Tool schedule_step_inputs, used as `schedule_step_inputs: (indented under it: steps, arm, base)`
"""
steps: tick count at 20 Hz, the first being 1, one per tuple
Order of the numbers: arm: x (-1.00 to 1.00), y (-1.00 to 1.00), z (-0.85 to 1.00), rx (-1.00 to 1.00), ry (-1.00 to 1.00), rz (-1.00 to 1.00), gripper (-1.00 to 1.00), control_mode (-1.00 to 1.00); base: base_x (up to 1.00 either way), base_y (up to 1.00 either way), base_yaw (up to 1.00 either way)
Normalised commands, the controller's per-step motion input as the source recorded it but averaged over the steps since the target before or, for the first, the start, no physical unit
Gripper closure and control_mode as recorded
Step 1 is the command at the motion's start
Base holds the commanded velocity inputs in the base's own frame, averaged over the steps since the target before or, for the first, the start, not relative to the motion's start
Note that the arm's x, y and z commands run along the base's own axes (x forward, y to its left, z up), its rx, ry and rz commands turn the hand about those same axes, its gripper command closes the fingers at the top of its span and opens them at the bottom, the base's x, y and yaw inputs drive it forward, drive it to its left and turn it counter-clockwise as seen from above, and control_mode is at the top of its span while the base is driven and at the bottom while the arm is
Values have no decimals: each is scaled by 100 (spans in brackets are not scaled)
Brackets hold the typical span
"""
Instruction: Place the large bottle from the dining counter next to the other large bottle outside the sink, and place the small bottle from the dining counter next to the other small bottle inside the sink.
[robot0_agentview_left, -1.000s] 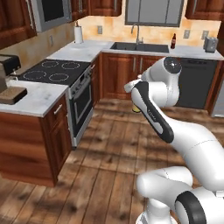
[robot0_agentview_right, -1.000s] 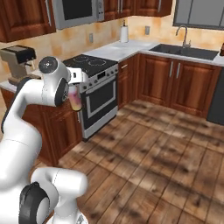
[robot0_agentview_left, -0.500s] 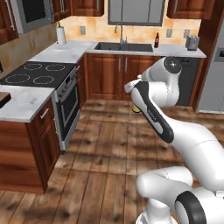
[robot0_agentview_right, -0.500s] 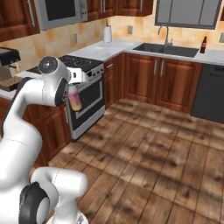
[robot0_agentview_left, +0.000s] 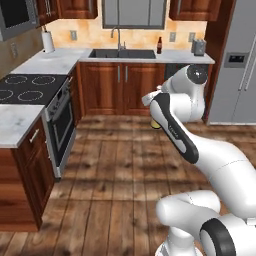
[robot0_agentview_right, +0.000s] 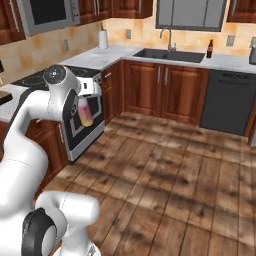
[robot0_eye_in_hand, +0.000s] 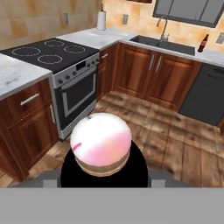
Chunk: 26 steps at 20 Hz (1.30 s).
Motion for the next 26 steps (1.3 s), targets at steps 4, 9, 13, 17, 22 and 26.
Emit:
schedule_step_inputs:
  steps: [4, 9, 13, 17, 22, 26]
  arm:
    - [0, 0, 0, 0, 0, 0, 100, 100]
    - [0, 0, 0, 0, 0, 0, 100, 100]
    - [0, 0, 0, 0, 0, 0, 100, 100]
    - [0, 0, 0, 0, 0, 0, 100, 100]
    - [0, 0, 0, 0, 0, 0, 100, 100]
    - [0, 0, 0, 0, 0, 0, 100, 100]
  base:
    - [0, 0, -24]
    - [0, 0, -24]
    - [13, 0, -20]
    - [84, -3, -2]
    - [100, -12, 2]
    - [100, -17, 0]
